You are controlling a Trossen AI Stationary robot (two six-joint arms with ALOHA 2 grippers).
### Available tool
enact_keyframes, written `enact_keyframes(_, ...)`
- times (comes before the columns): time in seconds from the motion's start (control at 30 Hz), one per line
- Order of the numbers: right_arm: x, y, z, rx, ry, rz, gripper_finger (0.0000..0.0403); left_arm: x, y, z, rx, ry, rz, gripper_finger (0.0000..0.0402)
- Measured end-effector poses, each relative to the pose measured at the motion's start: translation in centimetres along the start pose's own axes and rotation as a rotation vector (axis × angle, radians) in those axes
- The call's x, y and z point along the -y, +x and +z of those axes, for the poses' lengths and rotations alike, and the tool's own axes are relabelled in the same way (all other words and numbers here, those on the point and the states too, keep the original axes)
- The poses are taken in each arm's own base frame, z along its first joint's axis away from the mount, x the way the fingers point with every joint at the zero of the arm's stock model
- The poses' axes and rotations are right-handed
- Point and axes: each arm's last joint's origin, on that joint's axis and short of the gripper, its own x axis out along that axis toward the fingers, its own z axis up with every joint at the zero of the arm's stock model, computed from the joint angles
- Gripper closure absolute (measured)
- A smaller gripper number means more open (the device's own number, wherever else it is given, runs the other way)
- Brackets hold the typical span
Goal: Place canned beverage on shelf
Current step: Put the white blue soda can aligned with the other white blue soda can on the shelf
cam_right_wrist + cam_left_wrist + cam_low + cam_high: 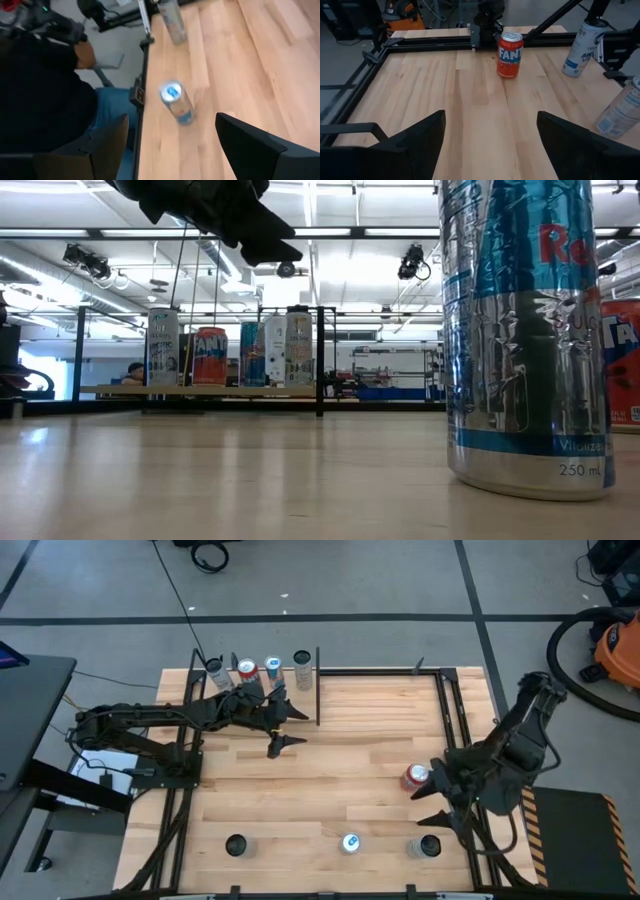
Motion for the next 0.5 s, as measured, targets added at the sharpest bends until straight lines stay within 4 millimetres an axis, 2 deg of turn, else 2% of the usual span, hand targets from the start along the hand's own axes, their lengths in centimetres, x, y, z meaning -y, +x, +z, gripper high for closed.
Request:
enact_keyframes(0.37,-0.5,-1.7,-3.3,-0.075,0.207,-0.086,0.0095,0.0,0.0,0.0,-0.002,-0.061,0.000,0.0086)
enact_keyframes(0.5,-0.9,-1.8,-4.6,-0.106,0.275,-0.122,0.0095,0.1,0.0,0.0,-0.002,-0.061,-0.004,0.0086)
